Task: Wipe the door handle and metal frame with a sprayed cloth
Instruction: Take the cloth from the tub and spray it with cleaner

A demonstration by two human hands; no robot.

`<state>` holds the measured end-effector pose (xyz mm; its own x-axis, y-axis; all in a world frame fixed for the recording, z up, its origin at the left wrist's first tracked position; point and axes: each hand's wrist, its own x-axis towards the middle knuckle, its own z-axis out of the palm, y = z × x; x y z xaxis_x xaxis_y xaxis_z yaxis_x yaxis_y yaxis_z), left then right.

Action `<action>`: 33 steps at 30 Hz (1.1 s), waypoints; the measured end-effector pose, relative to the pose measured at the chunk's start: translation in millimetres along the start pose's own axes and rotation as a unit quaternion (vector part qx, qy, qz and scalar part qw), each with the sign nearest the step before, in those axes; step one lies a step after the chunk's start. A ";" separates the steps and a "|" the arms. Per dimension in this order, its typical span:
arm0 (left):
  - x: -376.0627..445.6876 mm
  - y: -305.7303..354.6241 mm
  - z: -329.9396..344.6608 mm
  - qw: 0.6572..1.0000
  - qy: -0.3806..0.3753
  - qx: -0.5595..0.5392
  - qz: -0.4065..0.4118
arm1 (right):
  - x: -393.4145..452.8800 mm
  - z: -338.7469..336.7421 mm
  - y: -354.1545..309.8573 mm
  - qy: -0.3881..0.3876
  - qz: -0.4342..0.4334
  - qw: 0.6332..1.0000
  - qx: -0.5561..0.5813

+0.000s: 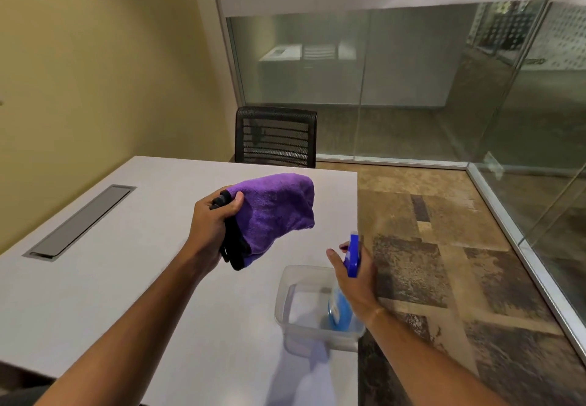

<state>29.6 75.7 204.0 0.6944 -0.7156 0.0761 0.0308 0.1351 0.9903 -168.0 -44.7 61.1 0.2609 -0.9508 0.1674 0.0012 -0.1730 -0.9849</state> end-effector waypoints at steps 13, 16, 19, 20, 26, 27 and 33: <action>0.7 4.3 -0.3 1.000 -0.015 -0.012 -0.004 | 0.3 -9.9 12.3 -0.075 0.058 0.994 -0.059; 2.3 7.5 2.1 1.000 -0.026 -0.016 -0.002 | 1.9 -32.0 12.3 -0.155 0.077 0.981 -0.089; 2.8 9.1 5.3 0.999 -0.034 -0.019 -0.001 | 4.9 -51.3 2.2 -0.111 0.067 0.982 -0.139; 2.5 9.7 6.9 0.999 -0.038 -0.017 0.000 | 6.0 -54.7 -4.8 -0.062 0.060 0.985 -0.153; -1.6 21.8 24.3 0.997 -0.068 -0.026 0.009 | 11.9 -41.9 -74.2 0.084 -0.016 0.994 -0.072; -3.0 25.2 27.4 0.997 -0.075 -0.035 0.010 | 12.0 -36.2 -85.1 0.073 -0.006 0.997 -0.036; -12.4 46.7 42.0 0.987 -0.118 -0.107 0.006 | 3.2 -13.5 -122.2 -0.058 0.182 0.926 0.326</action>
<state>-7.8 62.1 254.2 0.5090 -0.8498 0.1366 0.1922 0.2669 0.9444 -180.3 -30.1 182.6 0.4603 -0.8751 -0.1498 0.4650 0.3813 -0.7990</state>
